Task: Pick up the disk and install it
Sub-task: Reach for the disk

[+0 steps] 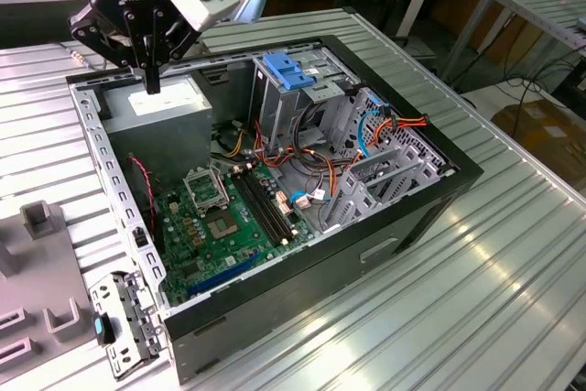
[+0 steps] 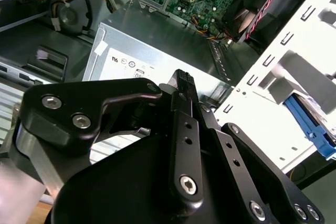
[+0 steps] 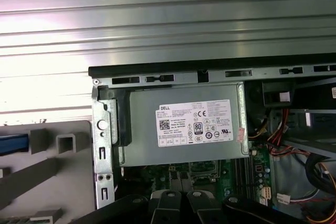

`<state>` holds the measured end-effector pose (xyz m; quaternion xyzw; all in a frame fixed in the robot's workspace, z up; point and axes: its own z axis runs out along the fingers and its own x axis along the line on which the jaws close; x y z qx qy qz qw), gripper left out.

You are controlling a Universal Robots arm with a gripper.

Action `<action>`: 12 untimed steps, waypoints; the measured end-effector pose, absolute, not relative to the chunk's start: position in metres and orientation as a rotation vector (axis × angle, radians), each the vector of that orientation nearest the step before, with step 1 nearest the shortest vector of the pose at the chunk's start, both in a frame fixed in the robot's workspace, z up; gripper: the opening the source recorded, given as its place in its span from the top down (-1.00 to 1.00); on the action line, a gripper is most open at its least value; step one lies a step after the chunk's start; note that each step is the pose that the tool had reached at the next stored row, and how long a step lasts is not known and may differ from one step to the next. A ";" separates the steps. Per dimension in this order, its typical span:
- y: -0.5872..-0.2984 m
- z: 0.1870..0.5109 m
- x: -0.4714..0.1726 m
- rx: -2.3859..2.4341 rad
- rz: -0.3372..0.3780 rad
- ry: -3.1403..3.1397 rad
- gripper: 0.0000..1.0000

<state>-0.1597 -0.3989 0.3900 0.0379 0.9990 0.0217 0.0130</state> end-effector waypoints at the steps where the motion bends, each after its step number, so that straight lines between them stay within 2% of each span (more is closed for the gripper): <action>1: -0.399 0.390 -0.160 0.118 0.068 3.113 0.79; 12: -0.399 0.389 -0.167 0.118 0.068 3.113 0.79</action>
